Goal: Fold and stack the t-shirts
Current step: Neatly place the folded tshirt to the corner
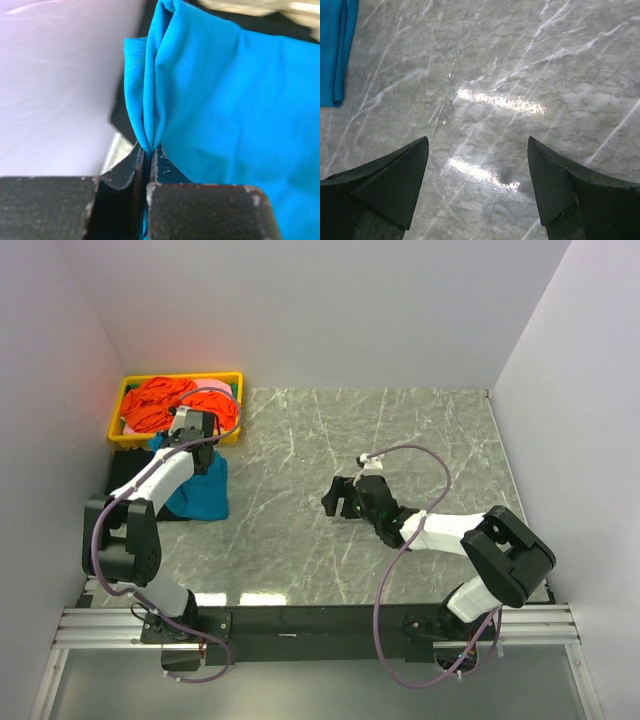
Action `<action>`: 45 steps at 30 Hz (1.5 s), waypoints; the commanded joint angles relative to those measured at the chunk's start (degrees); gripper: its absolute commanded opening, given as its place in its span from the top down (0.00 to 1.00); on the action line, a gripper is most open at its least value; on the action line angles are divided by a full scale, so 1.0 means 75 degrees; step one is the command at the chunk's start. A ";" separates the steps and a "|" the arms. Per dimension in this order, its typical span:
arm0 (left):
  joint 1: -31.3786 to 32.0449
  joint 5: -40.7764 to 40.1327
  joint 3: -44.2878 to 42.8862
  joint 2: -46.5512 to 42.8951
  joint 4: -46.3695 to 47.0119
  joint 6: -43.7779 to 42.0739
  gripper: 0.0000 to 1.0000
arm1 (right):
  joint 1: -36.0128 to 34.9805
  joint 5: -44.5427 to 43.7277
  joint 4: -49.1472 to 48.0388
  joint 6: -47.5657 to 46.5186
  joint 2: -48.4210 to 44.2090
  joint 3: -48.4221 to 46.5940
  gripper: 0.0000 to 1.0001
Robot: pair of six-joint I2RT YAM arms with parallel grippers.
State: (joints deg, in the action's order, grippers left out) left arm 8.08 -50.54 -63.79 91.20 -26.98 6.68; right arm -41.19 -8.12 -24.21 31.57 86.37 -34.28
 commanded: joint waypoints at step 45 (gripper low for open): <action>-0.2471 -0.1393 -0.0342 0.1481 0.2988 -0.1207 0.90 | 0.0336 0.0673 -0.0968 0.0255 0.0156 0.0259 0.18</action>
State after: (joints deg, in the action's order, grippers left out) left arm -9.91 -60.23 -66.17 102.28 -7.62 -3.60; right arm -39.09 -3.14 -28.80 33.98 87.61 -31.77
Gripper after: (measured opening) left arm 0.063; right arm 0.819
